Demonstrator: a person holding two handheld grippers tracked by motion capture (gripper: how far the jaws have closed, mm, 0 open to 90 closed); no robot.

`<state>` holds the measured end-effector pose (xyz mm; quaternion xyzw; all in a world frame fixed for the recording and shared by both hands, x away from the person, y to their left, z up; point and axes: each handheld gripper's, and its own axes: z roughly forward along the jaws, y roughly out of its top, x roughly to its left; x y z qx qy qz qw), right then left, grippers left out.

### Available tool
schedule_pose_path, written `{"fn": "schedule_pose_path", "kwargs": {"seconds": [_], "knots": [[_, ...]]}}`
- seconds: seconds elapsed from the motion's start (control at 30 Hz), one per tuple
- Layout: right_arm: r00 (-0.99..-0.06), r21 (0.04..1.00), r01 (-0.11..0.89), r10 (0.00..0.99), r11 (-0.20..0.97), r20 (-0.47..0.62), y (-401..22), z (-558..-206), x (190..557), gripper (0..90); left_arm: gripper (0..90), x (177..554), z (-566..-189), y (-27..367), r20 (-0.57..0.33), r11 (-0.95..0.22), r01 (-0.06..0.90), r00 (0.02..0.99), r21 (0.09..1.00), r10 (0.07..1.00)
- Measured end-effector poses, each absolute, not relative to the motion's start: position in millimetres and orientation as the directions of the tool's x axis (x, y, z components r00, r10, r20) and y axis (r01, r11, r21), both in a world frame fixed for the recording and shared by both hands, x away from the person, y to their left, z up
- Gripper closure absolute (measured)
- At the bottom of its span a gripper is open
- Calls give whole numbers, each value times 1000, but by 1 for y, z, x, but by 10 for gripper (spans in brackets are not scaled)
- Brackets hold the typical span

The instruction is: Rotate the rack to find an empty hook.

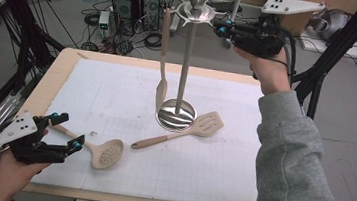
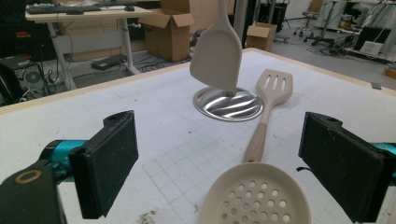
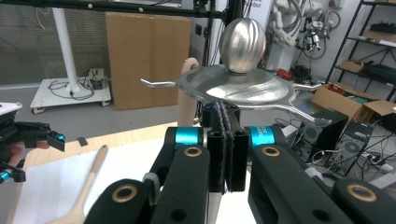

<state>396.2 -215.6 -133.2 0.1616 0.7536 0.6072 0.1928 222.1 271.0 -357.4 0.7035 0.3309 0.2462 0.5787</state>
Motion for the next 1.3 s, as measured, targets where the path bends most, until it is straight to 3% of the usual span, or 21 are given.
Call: {"fn": "schedule_pose_path", "kwargs": {"seconds": [1.3], "knots": [[-895, 975, 4, 435, 224, -96, -183, -133, 385, 898, 122, 225, -360, 268, -42, -112, 190, 658, 975, 752]]}}
